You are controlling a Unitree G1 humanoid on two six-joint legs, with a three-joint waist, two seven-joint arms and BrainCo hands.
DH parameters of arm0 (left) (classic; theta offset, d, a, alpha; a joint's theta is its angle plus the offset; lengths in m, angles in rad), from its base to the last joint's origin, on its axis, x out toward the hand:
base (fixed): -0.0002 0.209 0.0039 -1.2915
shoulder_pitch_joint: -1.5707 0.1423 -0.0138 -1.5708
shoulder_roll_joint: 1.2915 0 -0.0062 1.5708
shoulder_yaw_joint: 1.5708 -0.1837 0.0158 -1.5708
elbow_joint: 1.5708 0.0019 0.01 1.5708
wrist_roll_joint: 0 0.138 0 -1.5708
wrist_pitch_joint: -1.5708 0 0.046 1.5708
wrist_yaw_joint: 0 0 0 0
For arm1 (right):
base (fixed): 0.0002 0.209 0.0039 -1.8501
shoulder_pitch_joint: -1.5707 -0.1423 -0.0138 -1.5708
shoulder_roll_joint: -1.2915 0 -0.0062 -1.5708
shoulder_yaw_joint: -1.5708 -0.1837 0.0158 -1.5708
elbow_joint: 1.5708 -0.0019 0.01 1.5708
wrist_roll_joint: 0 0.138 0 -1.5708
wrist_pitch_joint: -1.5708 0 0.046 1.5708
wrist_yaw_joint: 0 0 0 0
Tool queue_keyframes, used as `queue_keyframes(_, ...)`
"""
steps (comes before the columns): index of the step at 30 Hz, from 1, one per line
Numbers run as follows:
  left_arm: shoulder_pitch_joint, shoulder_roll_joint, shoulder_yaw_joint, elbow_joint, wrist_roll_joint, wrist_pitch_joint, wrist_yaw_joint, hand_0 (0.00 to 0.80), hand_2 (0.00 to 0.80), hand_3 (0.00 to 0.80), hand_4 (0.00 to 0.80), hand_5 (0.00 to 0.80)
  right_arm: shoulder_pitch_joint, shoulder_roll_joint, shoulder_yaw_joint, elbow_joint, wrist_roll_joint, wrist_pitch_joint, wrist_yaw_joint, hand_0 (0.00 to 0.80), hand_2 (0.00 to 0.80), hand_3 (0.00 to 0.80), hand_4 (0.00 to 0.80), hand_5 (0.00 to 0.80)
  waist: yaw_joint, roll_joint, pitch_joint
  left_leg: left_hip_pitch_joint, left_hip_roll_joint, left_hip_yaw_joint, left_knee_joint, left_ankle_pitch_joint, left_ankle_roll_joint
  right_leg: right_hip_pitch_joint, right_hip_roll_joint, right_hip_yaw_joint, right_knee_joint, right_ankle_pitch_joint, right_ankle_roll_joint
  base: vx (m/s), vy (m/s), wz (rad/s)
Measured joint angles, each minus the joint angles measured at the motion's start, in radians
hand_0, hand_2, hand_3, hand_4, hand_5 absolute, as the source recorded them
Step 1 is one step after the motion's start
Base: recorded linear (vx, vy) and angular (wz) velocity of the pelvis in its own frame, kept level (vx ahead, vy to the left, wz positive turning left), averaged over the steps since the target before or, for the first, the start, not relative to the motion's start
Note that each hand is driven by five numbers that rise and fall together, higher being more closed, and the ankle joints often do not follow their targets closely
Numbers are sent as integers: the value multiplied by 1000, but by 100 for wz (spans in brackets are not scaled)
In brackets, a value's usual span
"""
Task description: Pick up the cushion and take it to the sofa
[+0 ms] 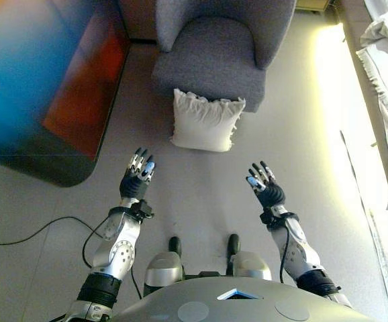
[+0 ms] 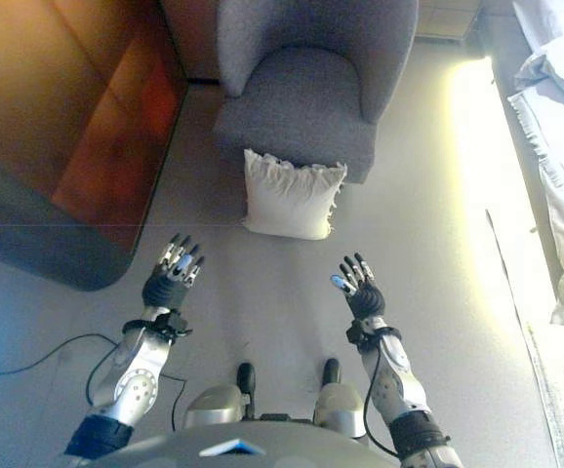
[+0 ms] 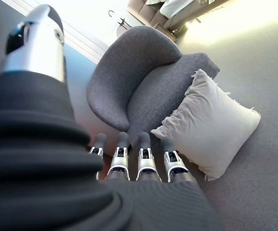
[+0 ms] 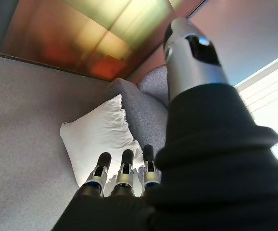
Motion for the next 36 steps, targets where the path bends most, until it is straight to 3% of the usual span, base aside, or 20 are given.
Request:
queue_keyframes(25,31,-2,4,-1,0,-1,-26,0,0,0,0,0,21,3,1,-2,0,1,0,0,0,0,0,0,0,1,-1,15,0,2,0,-1,-1,15,0,0,0,0,-1,14,9,0)
queue_keyframes(36,69,2,56,-4,-1,-16,-28,0,0,0,0,0,48,0,3,-5,1,11,36,0,0,0,0,0,0,0,-1,7,-8,50,13,-7,3,-34,-3,44,41,1,-1,13,69,-13)
